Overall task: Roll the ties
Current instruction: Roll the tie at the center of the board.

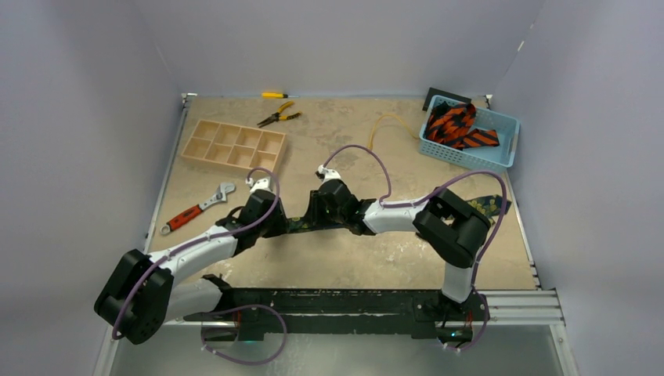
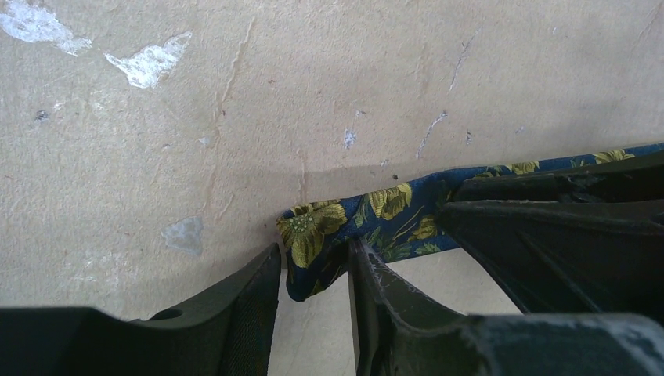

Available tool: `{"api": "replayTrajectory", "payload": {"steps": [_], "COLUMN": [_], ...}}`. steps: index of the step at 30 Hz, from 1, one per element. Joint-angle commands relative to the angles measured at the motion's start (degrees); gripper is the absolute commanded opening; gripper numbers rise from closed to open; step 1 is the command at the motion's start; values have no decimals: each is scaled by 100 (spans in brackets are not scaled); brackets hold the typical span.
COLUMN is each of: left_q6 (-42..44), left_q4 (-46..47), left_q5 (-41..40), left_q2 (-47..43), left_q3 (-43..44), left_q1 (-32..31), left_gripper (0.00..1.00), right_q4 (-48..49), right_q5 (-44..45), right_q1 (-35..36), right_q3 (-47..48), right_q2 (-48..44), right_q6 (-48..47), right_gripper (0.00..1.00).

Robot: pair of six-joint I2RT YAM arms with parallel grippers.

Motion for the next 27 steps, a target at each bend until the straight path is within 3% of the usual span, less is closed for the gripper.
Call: {"api": "replayTrajectory", "payload": {"steps": [1, 10, 12, 19, 27], "left_q6": [-53, -101, -122, -24, 168], "left_q4": [122, 261, 310, 116, -108], "left_q5": [47, 136, 189, -92, -237], "left_q2": [-127, -225, -228, -448, -431], "left_q3": [-31, -152, -180, -179, -57], "left_q1": [67, 150, 158, 154, 155], "left_gripper": [35, 11, 0, 0, 0], "right_q4": [167, 219, 220, 516, 262], "right_q5": [69, 42, 44, -11, -209], "right_q1": [40, 83, 87, 87, 210], "right_q3": [-36, -58, -60, -299, 241], "right_q2": [-163, -141, -152, -608, -202], "right_q6": [-104, -113, -118, -48, 192], "right_gripper": [31, 31, 31, 33, 28]}}
